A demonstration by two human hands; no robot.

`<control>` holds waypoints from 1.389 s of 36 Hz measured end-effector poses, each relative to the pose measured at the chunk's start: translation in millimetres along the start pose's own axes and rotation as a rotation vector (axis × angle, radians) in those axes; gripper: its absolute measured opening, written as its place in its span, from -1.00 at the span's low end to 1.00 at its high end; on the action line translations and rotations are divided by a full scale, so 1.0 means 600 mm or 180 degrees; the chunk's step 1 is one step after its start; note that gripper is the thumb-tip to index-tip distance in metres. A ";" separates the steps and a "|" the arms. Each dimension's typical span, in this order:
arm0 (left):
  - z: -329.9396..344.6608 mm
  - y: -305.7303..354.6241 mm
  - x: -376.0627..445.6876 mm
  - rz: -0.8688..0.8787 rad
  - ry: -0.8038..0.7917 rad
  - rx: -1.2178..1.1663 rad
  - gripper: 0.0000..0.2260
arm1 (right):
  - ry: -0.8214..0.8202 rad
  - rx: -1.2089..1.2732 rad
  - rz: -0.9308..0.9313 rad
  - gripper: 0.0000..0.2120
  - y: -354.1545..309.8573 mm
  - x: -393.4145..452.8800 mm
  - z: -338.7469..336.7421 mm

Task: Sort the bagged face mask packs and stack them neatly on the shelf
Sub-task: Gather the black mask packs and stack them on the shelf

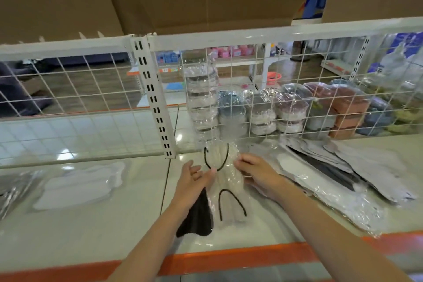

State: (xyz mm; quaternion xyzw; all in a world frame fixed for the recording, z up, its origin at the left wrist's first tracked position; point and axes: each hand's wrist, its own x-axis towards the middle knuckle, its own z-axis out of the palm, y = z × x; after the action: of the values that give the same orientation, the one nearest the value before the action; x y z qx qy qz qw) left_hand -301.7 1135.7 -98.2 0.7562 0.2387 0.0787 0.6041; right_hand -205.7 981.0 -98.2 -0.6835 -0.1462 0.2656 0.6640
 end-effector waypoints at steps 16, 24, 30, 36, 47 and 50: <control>-0.018 -0.011 0.001 -0.0703 -0.0152 -0.0699 -0.87 | 0.1227 -0.4630 0.0324 -0.64 0.041 0.010 -0.079; -0.038 -0.018 0.005 -0.0703 -0.0160 -0.0735 -0.92 | 0.0369 -0.0376 0.0034 -0.87 -0.016 -0.007 -0.061; -0.040 -0.018 0.007 -0.0653 -0.0256 -0.0921 -0.87 | 0.0813 0.0144 0.0206 -0.79 -0.017 0.004 -0.056; -0.011 -0.015 0.004 -0.0709 -0.1094 -0.1268 -0.76 | 0.1795 -0.1015 0.0134 -0.85 0.005 0.023 -0.070; -0.041 -0.072 0.037 -0.0197 0.0312 0.3617 -0.45 | 0.1740 -0.0655 0.0436 -0.91 0.009 0.007 -0.086; -0.046 -0.079 0.047 -0.0481 0.0160 0.3290 -0.40 | 0.1425 -0.0567 0.0373 -0.91 0.010 0.001 -0.068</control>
State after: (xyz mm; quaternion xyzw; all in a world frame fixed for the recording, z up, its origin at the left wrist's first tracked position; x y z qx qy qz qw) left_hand -300.8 1180.3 -141.3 0.9342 0.3147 -0.0751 0.1501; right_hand -183.7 947.0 -104.9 -0.7884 0.0217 0.1317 0.6005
